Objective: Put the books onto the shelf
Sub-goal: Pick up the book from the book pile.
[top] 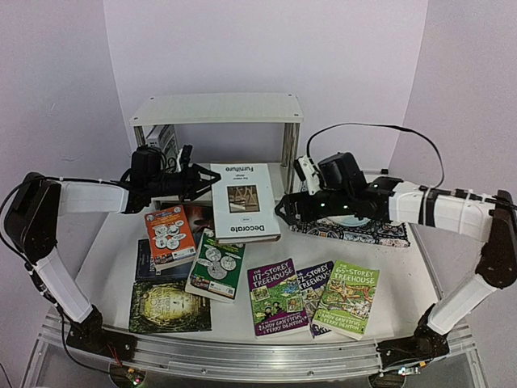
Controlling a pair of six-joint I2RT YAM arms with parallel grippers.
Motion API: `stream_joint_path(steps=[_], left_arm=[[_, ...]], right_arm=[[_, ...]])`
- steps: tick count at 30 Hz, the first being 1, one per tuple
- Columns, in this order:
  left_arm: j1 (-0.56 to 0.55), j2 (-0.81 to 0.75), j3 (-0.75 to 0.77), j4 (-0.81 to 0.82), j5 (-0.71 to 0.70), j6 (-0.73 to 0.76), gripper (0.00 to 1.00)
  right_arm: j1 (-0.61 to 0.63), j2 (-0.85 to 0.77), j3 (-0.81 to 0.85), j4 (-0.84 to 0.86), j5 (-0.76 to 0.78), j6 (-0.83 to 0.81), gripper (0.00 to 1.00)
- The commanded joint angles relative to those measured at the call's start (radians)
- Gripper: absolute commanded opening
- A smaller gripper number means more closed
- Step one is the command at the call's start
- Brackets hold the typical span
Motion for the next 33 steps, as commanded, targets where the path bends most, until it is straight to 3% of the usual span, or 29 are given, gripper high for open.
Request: stream_joint_path(steps=[1,12,15,18,21,27,33], left_arm=[[0.009,-0.057,-0.020,0.038,0.081,0.003,0.42],[0.009,-0.179,-0.083,0.037,0.177,-0.083,0.42],[0.008,-0.204,-0.085,0.037,0.203,-0.110,0.44],[0.009,-0.206,-0.081,0.037,0.231,-0.139,0.45],[0.008,-0.190,-0.075,0.037,0.272,-0.179,0.45],[0.008,-0.191,-0.064,0.037,0.308,-0.219,0.45],[0.009,-0.183,-0.072,0.037,0.301,-0.244,0.45]], right_arm=[[0.005,-0.150,-0.045,0.032,-0.007,-0.155,0.98],[0.005,-0.353,-0.226,0.155,0.040,-0.447,0.98],[0.005,-0.395,-0.308,0.185,-0.131,-0.704,0.98],[0.014,-0.434,-0.390,0.165,-0.308,-1.064,0.98],[0.033,-0.456,-0.441,0.156,-0.351,-1.297,0.98],[0.064,-0.473,-0.542,0.419,-0.302,-1.466,0.98],[0.110,-0.404,-0.494,0.509,-0.262,-1.592,0.98]])
